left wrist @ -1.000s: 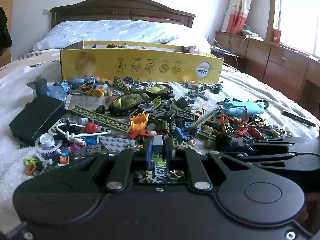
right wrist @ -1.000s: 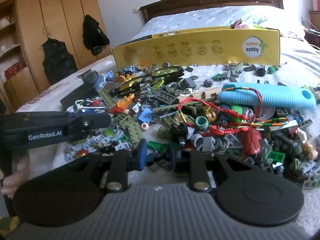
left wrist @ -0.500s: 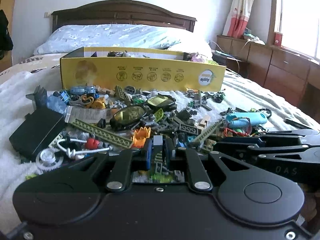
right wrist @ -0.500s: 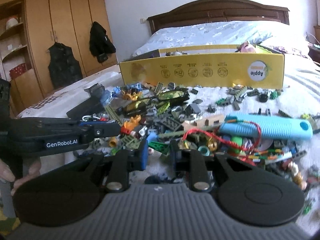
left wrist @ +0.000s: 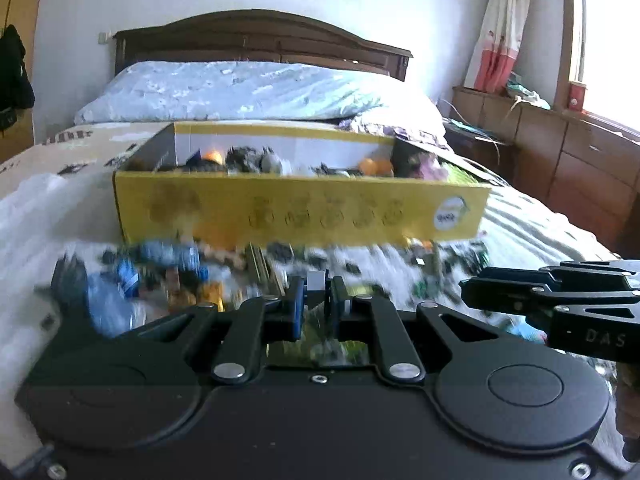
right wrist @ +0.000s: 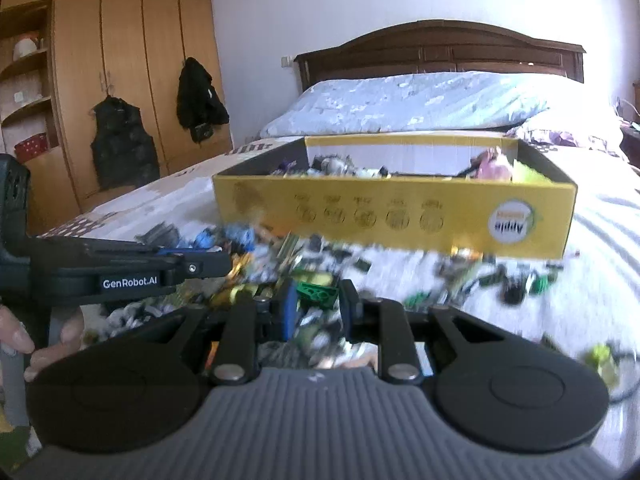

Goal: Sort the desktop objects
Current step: 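Carry both held pieces into the yellow box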

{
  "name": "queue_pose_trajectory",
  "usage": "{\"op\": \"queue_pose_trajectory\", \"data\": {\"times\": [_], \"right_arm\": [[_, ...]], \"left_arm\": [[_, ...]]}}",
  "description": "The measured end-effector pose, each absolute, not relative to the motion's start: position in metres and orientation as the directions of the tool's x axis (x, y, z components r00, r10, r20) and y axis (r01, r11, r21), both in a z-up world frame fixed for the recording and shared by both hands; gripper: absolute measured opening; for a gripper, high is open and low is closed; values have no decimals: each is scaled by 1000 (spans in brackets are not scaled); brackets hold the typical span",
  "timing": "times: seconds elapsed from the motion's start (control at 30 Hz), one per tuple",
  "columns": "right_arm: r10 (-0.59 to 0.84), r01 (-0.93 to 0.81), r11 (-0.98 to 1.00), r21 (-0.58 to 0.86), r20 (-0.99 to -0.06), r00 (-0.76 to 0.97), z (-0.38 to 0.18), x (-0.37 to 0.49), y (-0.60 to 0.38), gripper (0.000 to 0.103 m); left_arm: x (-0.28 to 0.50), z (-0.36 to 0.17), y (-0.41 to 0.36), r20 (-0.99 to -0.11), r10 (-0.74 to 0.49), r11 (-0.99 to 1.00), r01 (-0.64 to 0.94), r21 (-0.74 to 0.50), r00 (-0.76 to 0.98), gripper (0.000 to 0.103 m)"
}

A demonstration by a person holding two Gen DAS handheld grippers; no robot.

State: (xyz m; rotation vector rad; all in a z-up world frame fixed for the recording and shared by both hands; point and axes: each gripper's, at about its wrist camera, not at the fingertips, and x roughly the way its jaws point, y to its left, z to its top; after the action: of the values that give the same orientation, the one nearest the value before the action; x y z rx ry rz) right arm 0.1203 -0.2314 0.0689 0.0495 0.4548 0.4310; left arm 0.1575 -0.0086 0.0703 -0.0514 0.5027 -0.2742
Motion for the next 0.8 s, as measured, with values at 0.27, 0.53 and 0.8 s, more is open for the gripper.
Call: {"op": "queue_pose_trajectory", "data": {"times": [0.27, 0.53, 0.8], "right_arm": [[390, -367, 920, 138, -413, 823, 85, 183, -237, 26], [349, -307, 937, 168, -416, 839, 103, 266, -244, 26], [268, -226, 963, 144, -475, 839, 99, 349, -240, 26]], "left_arm": [[218, 88, -19, -460, -245, 968, 240, -71, 853, 12], [301, 104, -22, -455, -199, 978, 202, -42, 868, 12], [376, 98, -26, -492, -167, 985, 167, -43, 854, 13]]}}
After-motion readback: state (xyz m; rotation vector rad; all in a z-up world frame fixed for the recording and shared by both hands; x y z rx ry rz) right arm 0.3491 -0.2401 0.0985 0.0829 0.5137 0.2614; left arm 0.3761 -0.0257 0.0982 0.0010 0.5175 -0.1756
